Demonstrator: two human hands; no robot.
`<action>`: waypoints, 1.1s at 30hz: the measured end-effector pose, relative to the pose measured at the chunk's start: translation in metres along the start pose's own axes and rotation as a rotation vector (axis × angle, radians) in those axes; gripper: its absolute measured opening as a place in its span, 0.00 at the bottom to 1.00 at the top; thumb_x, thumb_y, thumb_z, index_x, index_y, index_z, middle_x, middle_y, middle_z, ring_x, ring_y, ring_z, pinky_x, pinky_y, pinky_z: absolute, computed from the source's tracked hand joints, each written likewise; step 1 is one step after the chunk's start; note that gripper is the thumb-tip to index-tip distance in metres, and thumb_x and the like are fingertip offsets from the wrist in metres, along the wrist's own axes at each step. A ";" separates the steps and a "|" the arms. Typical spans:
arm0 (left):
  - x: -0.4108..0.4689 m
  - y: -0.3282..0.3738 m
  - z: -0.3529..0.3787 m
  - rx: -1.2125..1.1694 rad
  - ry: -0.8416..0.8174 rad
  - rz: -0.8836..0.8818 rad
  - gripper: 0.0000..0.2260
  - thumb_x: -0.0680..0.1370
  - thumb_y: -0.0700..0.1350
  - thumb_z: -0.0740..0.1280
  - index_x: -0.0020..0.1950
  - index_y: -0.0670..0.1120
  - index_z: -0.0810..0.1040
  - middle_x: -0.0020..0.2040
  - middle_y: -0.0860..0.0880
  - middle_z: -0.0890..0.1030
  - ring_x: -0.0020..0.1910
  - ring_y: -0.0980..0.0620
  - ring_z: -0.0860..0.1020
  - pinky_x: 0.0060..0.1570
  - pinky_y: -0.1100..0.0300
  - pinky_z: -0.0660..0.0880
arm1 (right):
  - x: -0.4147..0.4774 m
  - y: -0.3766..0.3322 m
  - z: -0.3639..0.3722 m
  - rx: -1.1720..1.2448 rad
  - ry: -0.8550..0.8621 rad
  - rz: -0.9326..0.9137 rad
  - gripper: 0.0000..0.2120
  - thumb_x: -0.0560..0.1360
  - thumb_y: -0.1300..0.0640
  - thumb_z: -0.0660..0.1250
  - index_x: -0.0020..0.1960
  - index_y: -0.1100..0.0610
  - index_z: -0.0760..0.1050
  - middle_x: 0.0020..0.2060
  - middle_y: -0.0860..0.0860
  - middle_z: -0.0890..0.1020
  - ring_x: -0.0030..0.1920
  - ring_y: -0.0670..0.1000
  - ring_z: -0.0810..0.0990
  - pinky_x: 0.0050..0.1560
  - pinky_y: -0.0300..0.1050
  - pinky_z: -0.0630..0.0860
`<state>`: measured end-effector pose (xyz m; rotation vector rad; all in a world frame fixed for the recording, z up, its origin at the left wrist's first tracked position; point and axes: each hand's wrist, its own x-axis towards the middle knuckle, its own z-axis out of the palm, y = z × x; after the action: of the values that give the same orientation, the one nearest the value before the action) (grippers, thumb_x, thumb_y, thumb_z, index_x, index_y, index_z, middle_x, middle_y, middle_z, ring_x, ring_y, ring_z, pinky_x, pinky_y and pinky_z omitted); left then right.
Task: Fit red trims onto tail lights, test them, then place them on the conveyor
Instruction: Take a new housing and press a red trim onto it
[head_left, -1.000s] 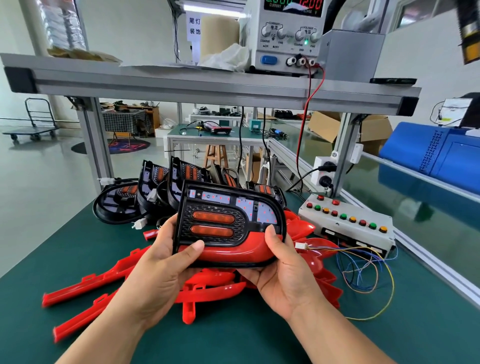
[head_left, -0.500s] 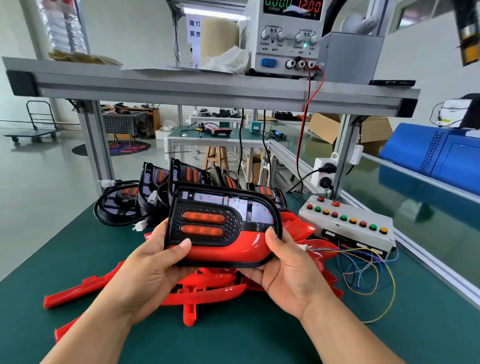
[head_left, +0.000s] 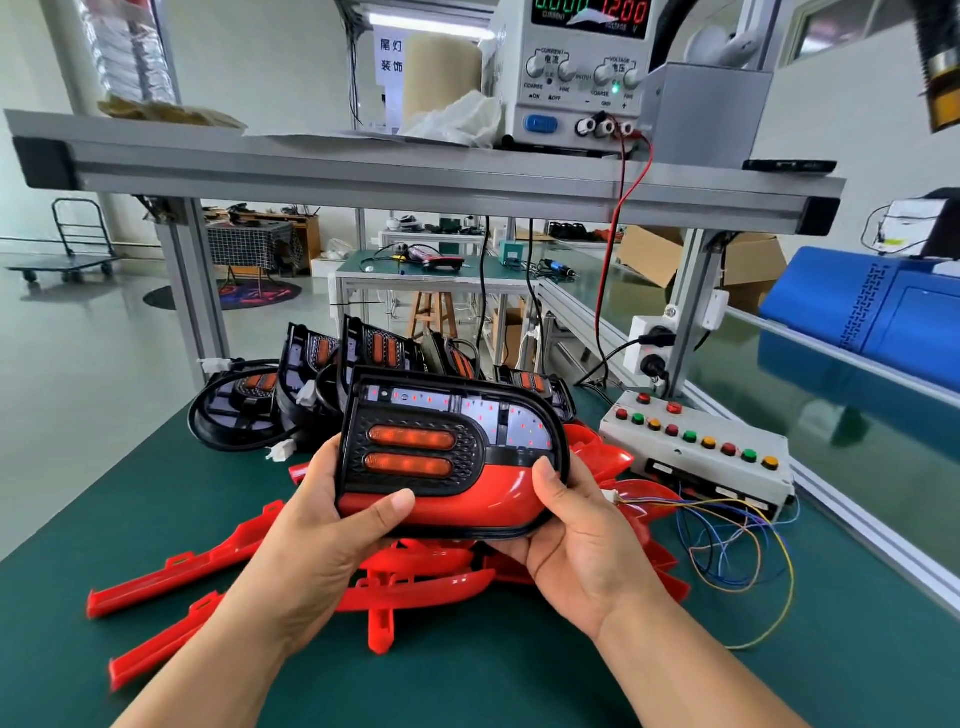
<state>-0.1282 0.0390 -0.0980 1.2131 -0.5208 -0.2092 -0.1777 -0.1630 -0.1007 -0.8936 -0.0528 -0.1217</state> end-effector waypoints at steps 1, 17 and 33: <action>0.000 0.000 0.000 -0.009 0.001 -0.001 0.23 0.68 0.42 0.77 0.61 0.53 0.77 0.59 0.42 0.83 0.58 0.44 0.82 0.50 0.57 0.80 | 0.000 0.000 0.000 -0.003 -0.008 0.005 0.17 0.72 0.56 0.67 0.61 0.55 0.76 0.55 0.62 0.83 0.51 0.62 0.84 0.47 0.59 0.82; -0.004 -0.012 0.042 -0.374 0.337 0.129 0.41 0.49 0.50 0.87 0.57 0.49 0.71 0.51 0.50 0.82 0.50 0.53 0.82 0.43 0.61 0.80 | -0.006 0.011 0.020 0.172 -0.033 -0.125 0.28 0.67 0.62 0.71 0.67 0.55 0.72 0.60 0.62 0.81 0.56 0.61 0.82 0.51 0.54 0.82; -0.006 -0.020 0.064 -0.373 0.132 -0.019 0.26 0.61 0.34 0.78 0.58 0.39 0.80 0.52 0.37 0.84 0.45 0.44 0.82 0.33 0.55 0.73 | -0.009 0.016 0.025 0.027 -0.186 -0.096 0.16 0.70 0.61 0.72 0.57 0.52 0.80 0.56 0.59 0.83 0.53 0.57 0.84 0.42 0.45 0.81</action>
<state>-0.1619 -0.0186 -0.1018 0.8618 -0.3373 -0.2290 -0.1840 -0.1331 -0.0986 -0.8740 -0.2702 -0.1271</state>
